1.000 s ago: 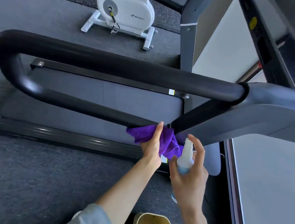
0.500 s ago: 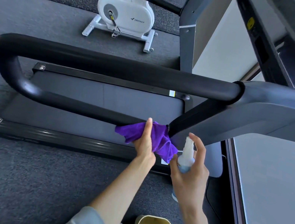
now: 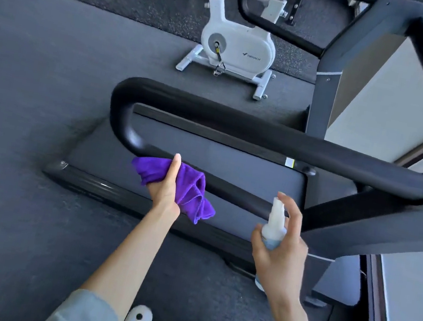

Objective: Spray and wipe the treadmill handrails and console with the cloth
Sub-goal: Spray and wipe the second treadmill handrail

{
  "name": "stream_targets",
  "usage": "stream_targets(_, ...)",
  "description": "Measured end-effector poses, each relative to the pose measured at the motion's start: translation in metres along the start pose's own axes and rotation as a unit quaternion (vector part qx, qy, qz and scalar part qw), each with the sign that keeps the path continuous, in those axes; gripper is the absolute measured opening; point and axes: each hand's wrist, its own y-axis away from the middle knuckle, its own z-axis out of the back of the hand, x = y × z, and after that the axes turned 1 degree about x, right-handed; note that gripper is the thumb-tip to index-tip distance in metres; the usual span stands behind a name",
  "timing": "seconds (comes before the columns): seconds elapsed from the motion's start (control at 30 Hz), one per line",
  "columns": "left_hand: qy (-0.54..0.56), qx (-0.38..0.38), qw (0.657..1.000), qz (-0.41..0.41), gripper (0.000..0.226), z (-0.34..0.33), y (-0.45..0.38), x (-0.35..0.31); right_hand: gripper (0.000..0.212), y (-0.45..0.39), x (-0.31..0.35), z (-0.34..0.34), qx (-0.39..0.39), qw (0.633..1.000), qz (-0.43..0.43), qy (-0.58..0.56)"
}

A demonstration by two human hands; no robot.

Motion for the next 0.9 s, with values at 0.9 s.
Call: stream_targets(0.9,-0.552,0.289,0.648,-0.438,0.063,-0.034,0.001,-0.232,0.066,-0.016,0.076,-0.076,-0.063,0.998,-0.016,0.018)
